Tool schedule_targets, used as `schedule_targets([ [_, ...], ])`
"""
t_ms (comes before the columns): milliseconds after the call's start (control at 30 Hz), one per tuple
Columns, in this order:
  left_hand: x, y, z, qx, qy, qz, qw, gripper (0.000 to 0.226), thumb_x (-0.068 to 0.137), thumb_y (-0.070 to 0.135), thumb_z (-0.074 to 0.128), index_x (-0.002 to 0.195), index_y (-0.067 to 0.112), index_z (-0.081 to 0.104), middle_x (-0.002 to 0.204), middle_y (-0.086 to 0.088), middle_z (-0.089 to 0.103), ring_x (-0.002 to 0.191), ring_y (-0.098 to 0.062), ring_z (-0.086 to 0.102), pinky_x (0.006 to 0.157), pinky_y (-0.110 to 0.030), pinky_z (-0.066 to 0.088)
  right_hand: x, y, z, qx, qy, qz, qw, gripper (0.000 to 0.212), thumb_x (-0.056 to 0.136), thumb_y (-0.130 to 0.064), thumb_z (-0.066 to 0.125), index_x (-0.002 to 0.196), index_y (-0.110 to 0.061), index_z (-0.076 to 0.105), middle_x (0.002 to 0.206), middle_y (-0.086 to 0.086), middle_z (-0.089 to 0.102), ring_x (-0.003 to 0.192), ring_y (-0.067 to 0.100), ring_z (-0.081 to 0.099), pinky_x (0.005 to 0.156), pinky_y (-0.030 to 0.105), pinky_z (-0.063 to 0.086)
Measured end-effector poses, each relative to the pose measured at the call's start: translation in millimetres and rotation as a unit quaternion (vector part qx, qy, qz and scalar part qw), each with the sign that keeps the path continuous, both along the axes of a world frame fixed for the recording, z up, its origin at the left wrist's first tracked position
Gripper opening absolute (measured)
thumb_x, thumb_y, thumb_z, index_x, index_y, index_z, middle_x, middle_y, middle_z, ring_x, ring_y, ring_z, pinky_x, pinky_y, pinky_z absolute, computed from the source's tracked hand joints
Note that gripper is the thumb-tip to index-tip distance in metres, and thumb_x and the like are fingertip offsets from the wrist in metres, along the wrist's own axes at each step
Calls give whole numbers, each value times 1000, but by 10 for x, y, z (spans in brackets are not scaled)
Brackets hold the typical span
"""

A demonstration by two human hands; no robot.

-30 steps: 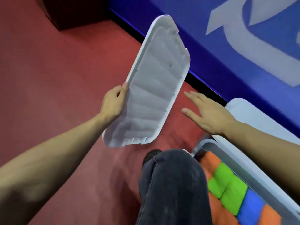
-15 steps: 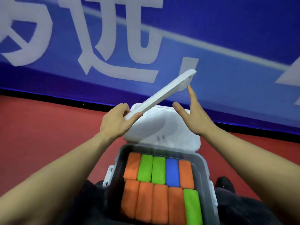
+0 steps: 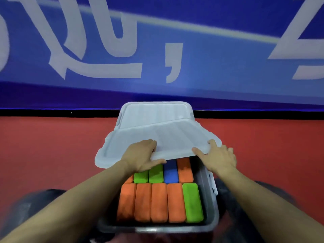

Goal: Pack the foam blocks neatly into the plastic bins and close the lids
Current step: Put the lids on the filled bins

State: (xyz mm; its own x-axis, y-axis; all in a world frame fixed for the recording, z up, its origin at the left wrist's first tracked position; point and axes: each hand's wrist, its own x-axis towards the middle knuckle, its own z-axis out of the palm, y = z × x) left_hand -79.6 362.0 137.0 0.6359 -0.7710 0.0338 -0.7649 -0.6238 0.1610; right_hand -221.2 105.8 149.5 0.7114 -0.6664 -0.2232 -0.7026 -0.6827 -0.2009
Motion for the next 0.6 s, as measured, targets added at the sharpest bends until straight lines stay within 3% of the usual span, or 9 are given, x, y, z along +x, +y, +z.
schedule_targets([
  [133,-47,178,-317,37,8,-31,999,60,83,81,47,92,22,44,89,7,52,77,-17,51,63,-34,40,55,67,-255,-29,47,33,998,95,72,-95,37,142,-31,45,132,12,42,116,33,40,98,42,37],
  [200,-37,269,-486,39,-3,-43,998,63,82,84,45,92,22,45,87,8,54,76,-17,54,62,-34,43,127,66,-411,-12,55,45,997,99,69,-97,37,138,-27,49,145,12,32,128,36,33,107,46,32],
  [267,-19,370,-680,24,-15,-66,997,66,81,86,45,91,21,48,84,7,55,71,-18,55,58,-33,41,189,56,-610,23,68,43,996,103,69,-97,39,140,-23,50,163,13,14,148,40,13,119,52,17],
  [367,6,523,-965,0,-34,-101,994,66,82,84,49,89,19,52,79,6,55,64,-18,54,51,-30,38,260,68,-916,73,71,31,994,100,71,-94,45,138,-20,51,169,10,-4,155,37,-3,123,55,6],
  [433,27,586,-1115,-7,-17,-126,992,62,83,81,53,89,20,52,80,7,53,63,-17,52,51,-29,37,283,76,-1094,89,65,20,994,92,74,-90,49,133,-20,53,168,12,-1,154,35,4,122,54,11],
  [500,64,642,-1201,-26,46,-117,992,58,83,80,56,90,22,50,83,10,48,66,-13,46,57,-28,37,310,64,-1254,110,51,7,993,81,73,-87,55,120,-22,57,165,13,12,148,34,23,118,51,26],
  [600,137,797,-1224,-101,103,3,990,54,82,78,59,96,27,52,93,17,46,77,-6,44,72,-24,36,321,34,-1401,164,56,-11,985,79,71,-85,60,117,-21,57,157,10,25,133,34,45,106,46,43],
])
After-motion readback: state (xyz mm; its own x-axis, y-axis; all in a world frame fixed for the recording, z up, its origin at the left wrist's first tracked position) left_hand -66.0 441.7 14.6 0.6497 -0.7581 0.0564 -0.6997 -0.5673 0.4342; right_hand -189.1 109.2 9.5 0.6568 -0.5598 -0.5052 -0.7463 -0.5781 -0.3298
